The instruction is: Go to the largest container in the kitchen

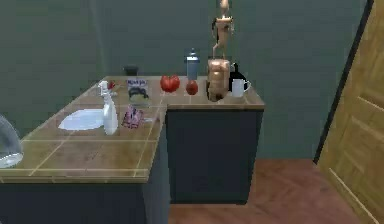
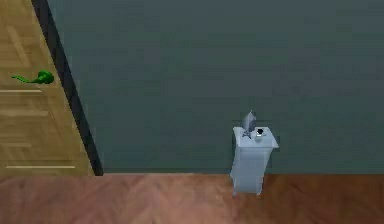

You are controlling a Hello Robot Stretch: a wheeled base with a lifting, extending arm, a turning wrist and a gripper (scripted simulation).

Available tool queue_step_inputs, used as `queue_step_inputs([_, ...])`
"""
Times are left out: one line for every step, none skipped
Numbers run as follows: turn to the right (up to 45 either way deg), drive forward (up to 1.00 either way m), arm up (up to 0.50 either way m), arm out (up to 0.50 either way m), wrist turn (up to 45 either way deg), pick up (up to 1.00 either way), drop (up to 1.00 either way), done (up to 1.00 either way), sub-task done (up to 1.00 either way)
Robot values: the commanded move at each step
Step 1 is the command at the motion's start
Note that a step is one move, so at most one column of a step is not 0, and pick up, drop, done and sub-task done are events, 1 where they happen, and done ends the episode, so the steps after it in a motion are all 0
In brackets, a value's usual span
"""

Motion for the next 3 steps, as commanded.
queue_step_inputs([45.0,0.0,0.0,0.0,0.0,0.0,0.0,0.0,0.0])
queue_step_inputs([45.0,0.0,0.0,0.0,0.0,0.0,0.0,0.0,0.0])
queue_step_inputs([0.0,0.45,0.0,0.0,0.0,0.0,0.0,0.0,0.0])
